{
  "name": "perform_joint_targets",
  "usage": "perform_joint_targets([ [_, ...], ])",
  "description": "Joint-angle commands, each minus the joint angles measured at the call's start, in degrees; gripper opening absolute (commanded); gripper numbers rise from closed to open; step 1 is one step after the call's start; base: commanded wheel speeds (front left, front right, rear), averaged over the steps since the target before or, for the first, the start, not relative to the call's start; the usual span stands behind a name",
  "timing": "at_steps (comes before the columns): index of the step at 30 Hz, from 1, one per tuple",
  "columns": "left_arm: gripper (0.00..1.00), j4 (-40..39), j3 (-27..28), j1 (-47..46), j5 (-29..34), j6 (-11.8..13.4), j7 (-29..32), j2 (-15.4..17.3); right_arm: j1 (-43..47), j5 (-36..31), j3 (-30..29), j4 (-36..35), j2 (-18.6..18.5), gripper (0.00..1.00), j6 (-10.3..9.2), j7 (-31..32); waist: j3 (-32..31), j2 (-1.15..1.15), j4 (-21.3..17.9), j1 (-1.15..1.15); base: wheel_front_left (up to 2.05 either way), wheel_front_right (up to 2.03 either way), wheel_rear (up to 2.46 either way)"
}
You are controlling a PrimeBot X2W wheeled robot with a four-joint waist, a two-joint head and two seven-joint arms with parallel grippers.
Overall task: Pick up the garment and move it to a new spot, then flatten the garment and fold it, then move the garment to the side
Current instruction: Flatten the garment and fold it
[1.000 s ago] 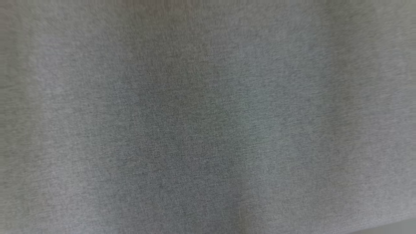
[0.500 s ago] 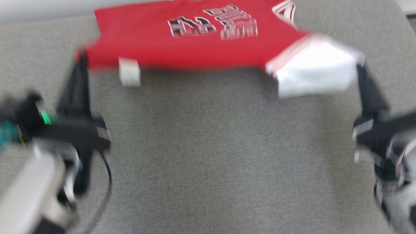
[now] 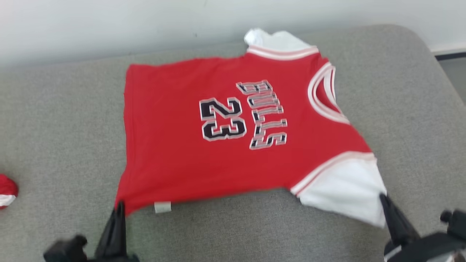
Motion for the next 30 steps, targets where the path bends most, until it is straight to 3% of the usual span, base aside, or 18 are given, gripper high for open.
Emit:
perform_joint_targets([
  [1, 0.0, 0.4, 0.6, 1.4, 0.8, 0.0, -0.2, -0.2, 1.4, -0.6, -0.7, -0.5, 0.6, 0.0, -0.13, 0.6, -1.3, 0.01, 0.0, 0.01, 0.0, 0.0, 0.0],
  [13, 0.0, 0.8, 5.6, 12.9, 5.8, -2.4, -0.2, -4.7, 16.1, -4.7, -7.6, -10.6, 8.9, 0.0, -0.13, 11.0, -3.9, 0.01, 1.1, 0.01, 0.0, 0.0, 0.0],
  [22, 0.0, 0.1, 4.7, 9.3, 9.3, -3.9, -0.2, -5.3, 11.2, -2.0, -10.1, -14.7, 11.8, 0.0, -0.13, 14.5, -4.6, 0.01, 1.2, 0.01, 0.0, 0.0, 0.0],
  [30, 0.0, 2.2, 3.2, 1.3, 10.9, -5.5, 0.8, -4.4, 0.8, -3.0, -10.1, -10.7, 10.5, 0.0, -0.13, 17.1, -4.1, 0.01, 1.7, 0.01, 0.0, 0.0, 0.0],
])
